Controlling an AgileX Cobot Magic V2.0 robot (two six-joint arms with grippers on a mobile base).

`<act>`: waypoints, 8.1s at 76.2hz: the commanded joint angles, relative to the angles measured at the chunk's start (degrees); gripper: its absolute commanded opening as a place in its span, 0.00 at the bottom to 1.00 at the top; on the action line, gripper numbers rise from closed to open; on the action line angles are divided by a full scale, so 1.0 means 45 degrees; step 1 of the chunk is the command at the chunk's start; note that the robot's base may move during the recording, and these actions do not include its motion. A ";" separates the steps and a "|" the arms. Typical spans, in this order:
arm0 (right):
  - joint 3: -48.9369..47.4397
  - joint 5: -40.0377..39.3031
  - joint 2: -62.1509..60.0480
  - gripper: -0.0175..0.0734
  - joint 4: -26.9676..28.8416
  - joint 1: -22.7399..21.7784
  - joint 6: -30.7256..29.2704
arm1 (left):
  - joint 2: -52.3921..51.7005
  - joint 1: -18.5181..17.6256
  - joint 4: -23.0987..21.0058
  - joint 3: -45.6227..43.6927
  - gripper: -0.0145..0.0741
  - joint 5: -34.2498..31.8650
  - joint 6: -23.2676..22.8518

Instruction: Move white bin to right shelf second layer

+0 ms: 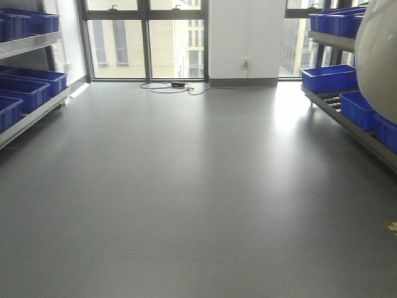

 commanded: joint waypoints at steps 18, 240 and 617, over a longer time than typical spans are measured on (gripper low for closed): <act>-0.0414 -0.1167 0.0029 0.25 -0.0038 -0.0071 0.0017 | -0.0202 -0.0058 0.0000 0.0468 0.26 -0.1088 -0.0039; -0.0414 -0.1154 0.0029 0.25 -0.0038 -0.0071 0.0017 | -0.0202 -0.0058 0.0000 0.0468 0.26 -0.1088 -0.0039; -0.0414 -0.1060 0.0029 0.25 -0.0038 -0.0071 0.0017 | -0.0202 -0.0058 0.0000 0.0468 0.26 -0.1088 -0.0039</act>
